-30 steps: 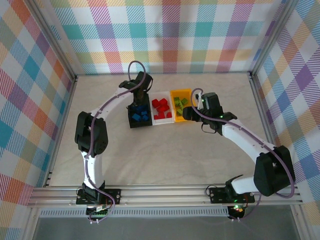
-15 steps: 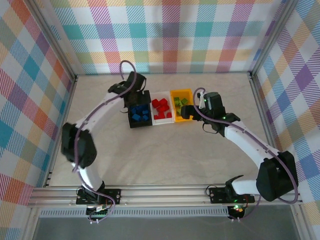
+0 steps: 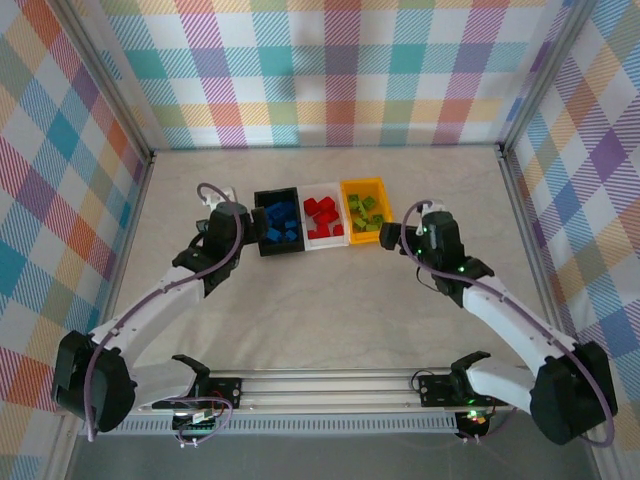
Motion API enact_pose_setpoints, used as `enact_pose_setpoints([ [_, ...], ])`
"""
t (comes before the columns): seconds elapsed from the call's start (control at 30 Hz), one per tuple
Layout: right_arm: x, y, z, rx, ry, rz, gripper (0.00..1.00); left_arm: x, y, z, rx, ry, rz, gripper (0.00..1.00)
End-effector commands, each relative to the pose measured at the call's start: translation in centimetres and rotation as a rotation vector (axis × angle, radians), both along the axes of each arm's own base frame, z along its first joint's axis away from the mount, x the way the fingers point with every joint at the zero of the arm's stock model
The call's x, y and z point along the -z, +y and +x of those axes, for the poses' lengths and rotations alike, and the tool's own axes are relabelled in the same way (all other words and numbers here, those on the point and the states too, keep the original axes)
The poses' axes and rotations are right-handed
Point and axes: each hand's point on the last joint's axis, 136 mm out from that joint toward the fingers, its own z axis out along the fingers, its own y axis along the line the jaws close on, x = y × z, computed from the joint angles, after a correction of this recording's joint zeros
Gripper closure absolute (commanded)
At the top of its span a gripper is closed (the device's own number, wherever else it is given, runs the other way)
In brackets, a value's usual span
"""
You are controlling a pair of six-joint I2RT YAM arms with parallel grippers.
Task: Sort the legos into containers by color
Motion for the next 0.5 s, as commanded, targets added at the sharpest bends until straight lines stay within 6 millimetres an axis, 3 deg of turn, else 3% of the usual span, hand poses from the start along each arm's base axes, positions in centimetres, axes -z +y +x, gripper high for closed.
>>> enact_pose_setpoints([
  [0.0,-2.0,-1.0,0.2,0.023,-0.139,-0.014,0.00,0.2,4.3,1.3,-0.079,-0.044,0.169,0.00],
  [0.07,-1.5,-1.5,0.0,0.036,-0.128,-0.036,0.00,3.5,7.2,0.9,-0.134,0.028,0.184,0.00],
  [0.13,-0.9,-2.0,0.1,0.047,-0.109,-0.063,0.00,5.4,8.6,1.0,-0.170,0.036,0.190,0.00],
  [0.37,0.1,-3.0,-0.1,0.055,-0.106,-0.111,0.00,9.4,9.6,3.0,-0.168,0.022,0.201,0.00],
  [0.47,0.4,-3.5,-0.2,0.068,-0.120,-0.111,0.00,10.8,10.2,3.7,-0.165,0.013,0.114,0.00],
])
